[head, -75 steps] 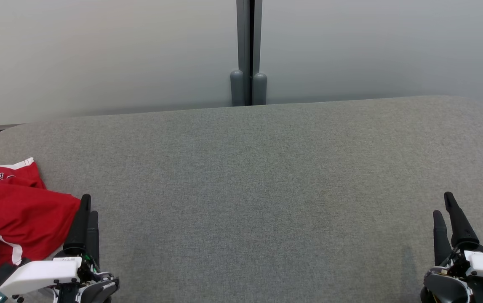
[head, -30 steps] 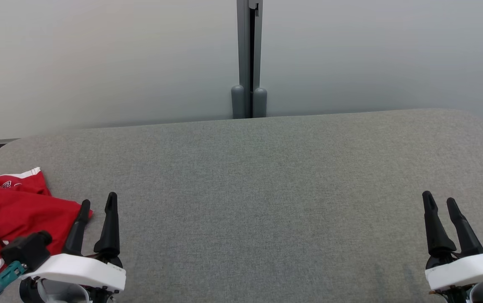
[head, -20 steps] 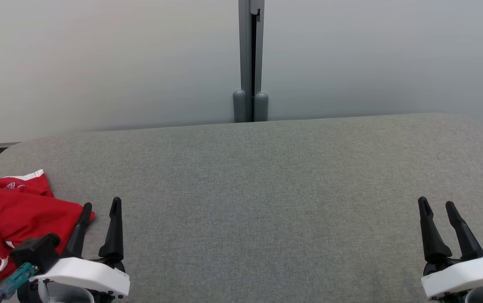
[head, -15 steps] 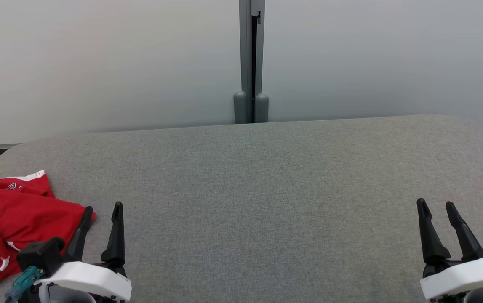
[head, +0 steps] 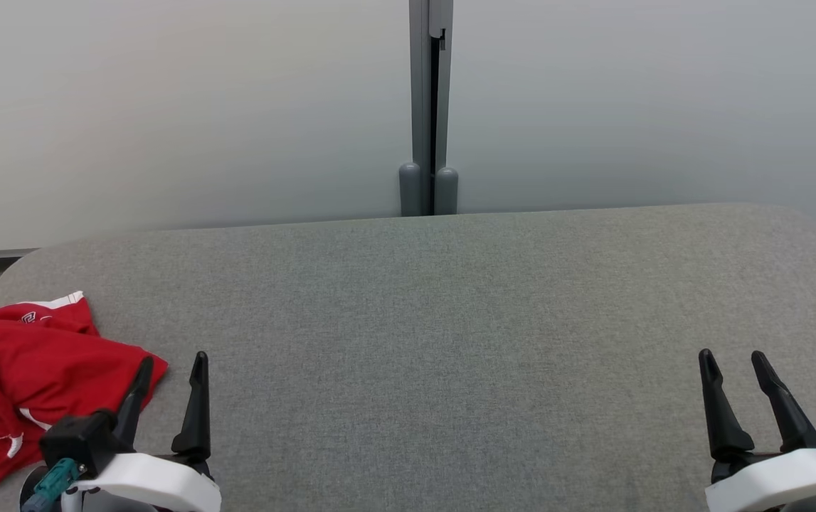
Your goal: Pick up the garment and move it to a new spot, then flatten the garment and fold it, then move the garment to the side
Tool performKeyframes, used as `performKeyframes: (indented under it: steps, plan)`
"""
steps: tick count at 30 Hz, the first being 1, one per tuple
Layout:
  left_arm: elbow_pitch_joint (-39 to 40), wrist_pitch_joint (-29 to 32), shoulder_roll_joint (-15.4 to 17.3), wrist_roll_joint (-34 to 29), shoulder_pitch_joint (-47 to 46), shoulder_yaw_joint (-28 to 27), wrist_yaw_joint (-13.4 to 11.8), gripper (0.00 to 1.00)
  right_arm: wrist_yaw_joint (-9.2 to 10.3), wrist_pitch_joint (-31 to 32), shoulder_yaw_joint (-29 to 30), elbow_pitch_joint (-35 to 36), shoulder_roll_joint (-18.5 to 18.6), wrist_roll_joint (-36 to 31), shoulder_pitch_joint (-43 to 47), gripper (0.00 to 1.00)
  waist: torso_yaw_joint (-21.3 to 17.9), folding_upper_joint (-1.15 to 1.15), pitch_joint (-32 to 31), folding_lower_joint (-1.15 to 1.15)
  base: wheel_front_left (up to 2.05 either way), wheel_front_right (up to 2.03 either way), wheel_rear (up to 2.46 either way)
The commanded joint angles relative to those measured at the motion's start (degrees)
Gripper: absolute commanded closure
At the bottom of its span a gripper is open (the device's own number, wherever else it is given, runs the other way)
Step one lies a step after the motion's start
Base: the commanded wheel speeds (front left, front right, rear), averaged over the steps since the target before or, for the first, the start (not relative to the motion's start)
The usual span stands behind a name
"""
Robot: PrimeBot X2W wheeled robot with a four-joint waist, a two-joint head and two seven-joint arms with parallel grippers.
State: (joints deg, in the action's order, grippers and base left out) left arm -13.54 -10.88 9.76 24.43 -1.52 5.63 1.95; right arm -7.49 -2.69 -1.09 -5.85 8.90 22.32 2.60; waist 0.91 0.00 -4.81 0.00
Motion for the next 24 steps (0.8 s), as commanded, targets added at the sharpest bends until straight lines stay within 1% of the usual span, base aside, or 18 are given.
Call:
performKeyframes:
  steps: [1,9,19,24]
  plan:
    - [0.13,-0.51,0.32,-1.45,0.08,0.07,-0.02,0.0,0.0,-0.64,-0.09,0.57,0.22,-1.26,0.42,0.0,0.02,0.0,-0.1,0.0,0.0,0.0,0.0]
    - [-1.21,-1.48,0.06,-3.96,0.72,0.32,0.56,0.0,0.0,-1.21,-0.35,0.29,0.01,-4.61,0.9,0.0,0.17,0.0,-0.68,0.0,0.0,0.0,0.0]
    - [-3.32,-2.81,-0.48,-6.45,0.59,0.58,1.91,0.0,0.0,-2.25,-0.04,0.33,-0.18,-8.81,1.88,0.0,0.48,0.0,-1.29,0.0,0.0,0.0,0.0]
    - [-4.06,-3.29,-0.7,-8.02,0.67,0.94,2.02,0.0,0.0,-2.62,0.42,0.31,-0.46,-10.47,2.23,0.0,0.78,0.0,-1.57,0.0,0.0,0.0,0.0]
